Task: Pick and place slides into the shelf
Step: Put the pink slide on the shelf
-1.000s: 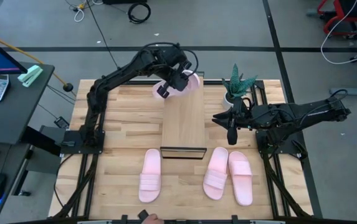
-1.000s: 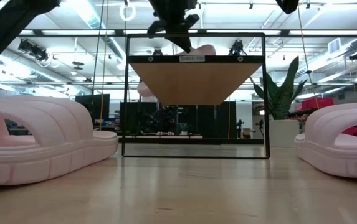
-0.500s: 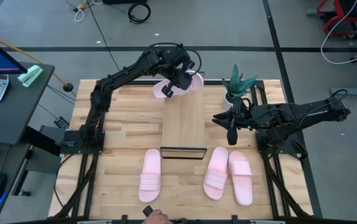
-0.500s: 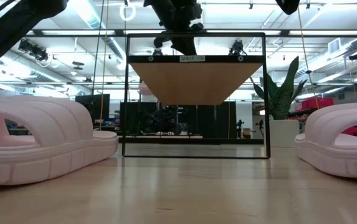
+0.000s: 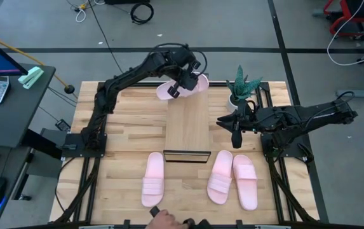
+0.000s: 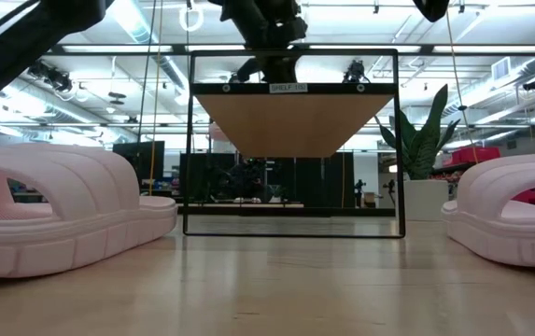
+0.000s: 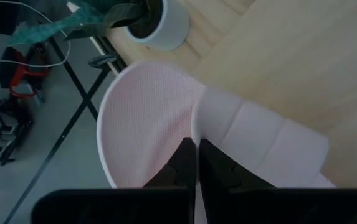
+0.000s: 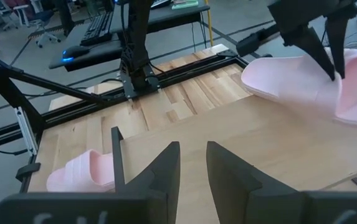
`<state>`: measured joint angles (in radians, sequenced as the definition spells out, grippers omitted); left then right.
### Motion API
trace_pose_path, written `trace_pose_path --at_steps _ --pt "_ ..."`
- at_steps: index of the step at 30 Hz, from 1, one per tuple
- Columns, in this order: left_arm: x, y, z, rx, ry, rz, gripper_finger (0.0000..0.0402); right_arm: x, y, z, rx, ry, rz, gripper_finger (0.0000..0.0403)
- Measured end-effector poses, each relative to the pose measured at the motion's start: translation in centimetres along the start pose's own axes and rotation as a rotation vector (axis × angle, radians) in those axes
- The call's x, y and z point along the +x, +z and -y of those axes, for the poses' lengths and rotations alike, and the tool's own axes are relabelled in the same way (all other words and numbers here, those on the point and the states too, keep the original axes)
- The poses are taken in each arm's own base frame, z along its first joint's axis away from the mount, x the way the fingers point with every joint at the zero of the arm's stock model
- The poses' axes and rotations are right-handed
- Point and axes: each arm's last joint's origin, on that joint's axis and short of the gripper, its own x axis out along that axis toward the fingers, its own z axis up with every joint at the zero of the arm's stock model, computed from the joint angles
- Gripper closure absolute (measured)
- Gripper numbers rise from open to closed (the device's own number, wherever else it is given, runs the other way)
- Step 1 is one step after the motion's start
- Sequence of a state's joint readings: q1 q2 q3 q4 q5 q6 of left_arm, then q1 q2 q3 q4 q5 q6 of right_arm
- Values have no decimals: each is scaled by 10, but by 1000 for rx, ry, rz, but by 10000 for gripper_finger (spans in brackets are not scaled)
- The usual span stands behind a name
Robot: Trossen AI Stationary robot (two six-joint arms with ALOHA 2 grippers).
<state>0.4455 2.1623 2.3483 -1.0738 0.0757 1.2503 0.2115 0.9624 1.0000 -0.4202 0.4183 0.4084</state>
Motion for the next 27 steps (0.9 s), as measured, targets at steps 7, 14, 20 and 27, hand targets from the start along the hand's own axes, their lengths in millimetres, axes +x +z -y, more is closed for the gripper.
trace_pose_path --at_steps 7,14,20,27 --pt "10 -6 -2 -6 3 -1 395 0 0 0 9 0 -1 317" --pt "13 -5 -4 19 23 7 395 0 0 0 10 0 -1 317" --pt "13 -5 -5 20 33 9 394 0 0 0 10 0 -1 317" --pt "14 -7 -6 16 36 11 391 0 0 0 18 0 -1 317"
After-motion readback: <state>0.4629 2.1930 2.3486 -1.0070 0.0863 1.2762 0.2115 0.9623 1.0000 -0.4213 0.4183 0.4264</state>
